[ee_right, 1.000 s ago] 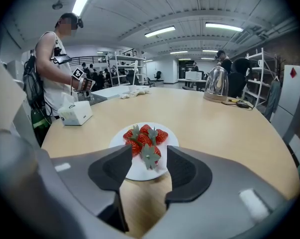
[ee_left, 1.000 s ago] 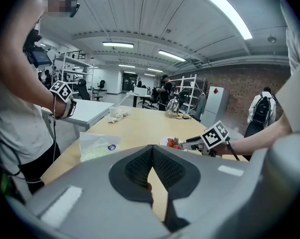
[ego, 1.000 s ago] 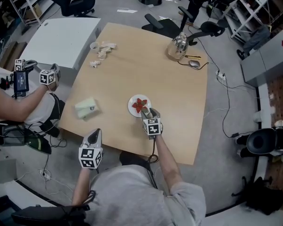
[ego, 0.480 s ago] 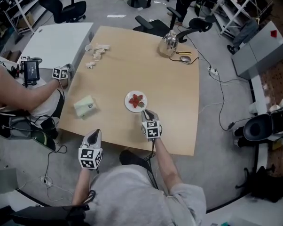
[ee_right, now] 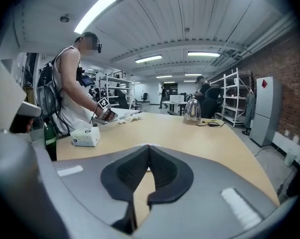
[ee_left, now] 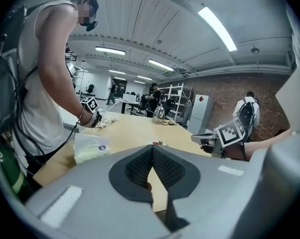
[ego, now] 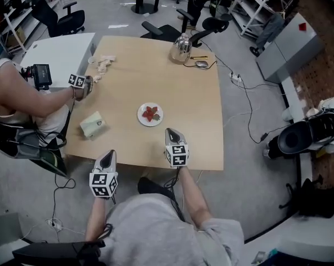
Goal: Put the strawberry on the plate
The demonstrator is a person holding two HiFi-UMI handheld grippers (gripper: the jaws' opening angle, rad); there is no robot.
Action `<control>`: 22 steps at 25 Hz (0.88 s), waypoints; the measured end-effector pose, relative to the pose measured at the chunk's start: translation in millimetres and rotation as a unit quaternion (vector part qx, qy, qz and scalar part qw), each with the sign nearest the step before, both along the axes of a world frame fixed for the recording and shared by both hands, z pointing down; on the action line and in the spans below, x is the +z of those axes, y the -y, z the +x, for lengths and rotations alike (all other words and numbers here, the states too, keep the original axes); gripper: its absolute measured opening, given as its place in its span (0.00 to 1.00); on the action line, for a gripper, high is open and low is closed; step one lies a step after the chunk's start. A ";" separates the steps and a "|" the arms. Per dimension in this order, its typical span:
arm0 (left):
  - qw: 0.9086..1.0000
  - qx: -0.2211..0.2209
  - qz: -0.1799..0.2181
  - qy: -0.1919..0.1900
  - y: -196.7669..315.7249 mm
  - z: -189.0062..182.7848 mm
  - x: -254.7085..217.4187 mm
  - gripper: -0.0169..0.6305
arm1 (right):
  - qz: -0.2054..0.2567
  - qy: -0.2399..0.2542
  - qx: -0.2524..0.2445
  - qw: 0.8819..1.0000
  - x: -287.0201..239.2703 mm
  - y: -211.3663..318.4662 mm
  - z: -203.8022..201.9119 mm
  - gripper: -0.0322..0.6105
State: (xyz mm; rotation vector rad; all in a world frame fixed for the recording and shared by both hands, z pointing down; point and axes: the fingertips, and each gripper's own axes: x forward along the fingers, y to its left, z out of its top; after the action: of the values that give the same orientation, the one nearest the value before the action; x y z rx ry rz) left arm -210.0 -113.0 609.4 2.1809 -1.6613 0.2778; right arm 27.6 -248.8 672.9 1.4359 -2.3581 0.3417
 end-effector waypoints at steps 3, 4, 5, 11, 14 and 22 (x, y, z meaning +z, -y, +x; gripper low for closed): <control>1.000 0.012 0.007 -0.001 -3.8 6.2 -4.4 0.05 | 0.018 0.007 0.013 1.000 -17.5 -15.9 7.6 0.06; 1.000 0.016 0.009 -0.001 -5.6 7.6 -5.4 0.05 | 0.025 0.011 0.017 0.999 -23.9 -21.5 9.5 0.06; 1.000 0.020 0.011 0.000 -7.7 9.0 -6.3 0.05 | 0.030 0.014 0.021 0.999 -29.8 -27.7 11.3 0.06; 0.999 0.046 0.026 0.001 -16.8 24.1 -12.1 0.05 | 0.055 0.027 0.049 0.997 -52.8 -63.8 30.2 0.06; 0.998 0.060 0.031 0.003 -21.4 33.3 -15.2 0.05 | 0.060 0.034 0.063 0.996 -60.1 -79.9 41.6 0.06; 0.995 0.087 0.040 0.006 -36.7 50.6 -15.1 0.05 | 0.072 0.032 0.093 0.993 -67.1 -127.1 66.1 0.06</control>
State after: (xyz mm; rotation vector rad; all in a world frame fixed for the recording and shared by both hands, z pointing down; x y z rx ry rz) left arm -159.4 -76.4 594.2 2.3926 -1.5153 0.2757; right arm 93.7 -121.7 605.8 1.7423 -2.3474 0.2735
